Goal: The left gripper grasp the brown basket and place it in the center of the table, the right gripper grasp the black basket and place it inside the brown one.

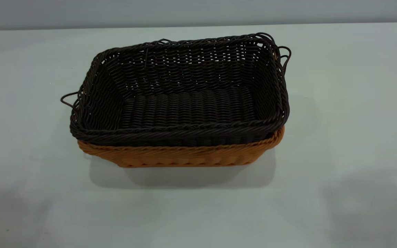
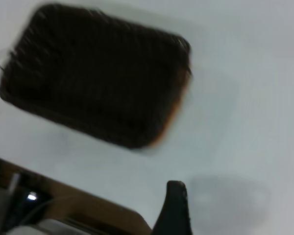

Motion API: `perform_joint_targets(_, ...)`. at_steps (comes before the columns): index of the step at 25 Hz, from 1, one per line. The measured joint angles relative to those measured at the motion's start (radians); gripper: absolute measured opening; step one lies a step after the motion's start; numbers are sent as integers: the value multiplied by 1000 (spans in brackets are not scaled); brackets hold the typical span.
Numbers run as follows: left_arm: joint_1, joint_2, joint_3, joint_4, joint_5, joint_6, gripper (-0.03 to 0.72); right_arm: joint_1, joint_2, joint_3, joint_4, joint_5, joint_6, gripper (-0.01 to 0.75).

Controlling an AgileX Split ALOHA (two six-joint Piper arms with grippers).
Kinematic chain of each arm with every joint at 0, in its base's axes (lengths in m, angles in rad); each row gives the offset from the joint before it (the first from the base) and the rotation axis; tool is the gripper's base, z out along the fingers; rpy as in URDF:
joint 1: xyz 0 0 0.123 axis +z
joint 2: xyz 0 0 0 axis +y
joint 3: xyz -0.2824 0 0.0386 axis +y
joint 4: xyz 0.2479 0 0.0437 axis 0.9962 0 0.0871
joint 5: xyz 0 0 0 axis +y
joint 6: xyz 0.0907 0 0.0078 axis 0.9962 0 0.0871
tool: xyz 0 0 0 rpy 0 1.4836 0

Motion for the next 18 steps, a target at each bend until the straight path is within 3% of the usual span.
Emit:
perform_joint_targets(14, 0, -279, 672, -11, 0, -158, 447, 0, -548, 731, -44, -68, 1, 575)
perform_joint_targets(18, 0, -354, 848, -13, -11, -172, 447, 0, -700, 771, -45, -114, 1, 575)
